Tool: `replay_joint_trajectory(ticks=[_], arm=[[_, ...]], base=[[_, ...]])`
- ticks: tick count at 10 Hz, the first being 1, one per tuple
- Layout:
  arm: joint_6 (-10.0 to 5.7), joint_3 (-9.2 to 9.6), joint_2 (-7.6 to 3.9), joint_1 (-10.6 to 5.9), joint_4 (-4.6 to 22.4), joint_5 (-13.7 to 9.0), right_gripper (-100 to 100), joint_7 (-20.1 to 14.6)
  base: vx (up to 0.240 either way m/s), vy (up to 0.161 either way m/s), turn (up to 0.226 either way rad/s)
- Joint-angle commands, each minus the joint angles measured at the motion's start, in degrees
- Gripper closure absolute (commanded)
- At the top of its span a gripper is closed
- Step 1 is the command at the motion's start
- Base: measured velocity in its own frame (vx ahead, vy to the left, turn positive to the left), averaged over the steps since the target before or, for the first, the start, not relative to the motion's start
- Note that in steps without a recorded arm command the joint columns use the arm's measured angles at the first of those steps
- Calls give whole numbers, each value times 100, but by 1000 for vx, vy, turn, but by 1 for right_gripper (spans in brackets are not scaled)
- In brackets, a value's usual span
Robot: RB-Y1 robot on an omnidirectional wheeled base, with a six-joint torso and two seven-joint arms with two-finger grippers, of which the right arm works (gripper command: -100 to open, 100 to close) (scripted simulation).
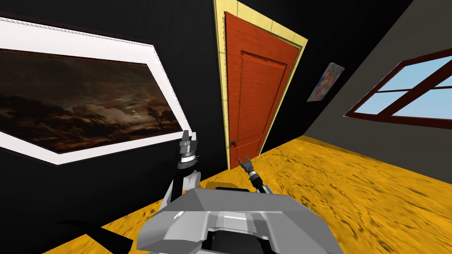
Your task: Pull the door open
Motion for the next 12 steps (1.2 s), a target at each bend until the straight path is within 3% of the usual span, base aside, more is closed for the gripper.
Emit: replay_joint_trajectory(ticks=[1, 4, 5, 9, 12], arm=[[-52, 18, 86, -71, 194, 95, -100, 189], [-119, 25, 162, -140, 395, 174, -100, 350], [-79, 34, 146, -97, 301, 159, -100, 294], [-84, 56, -47, -185, 406, 111, -100, 358], [-80, 108, -325, -393, 645, -17, -100, 475]], base=[[221, -37, -20], [173, -11, -11], [90, 13, -3], [-172, -6, -2], [-233, 37, -44]])
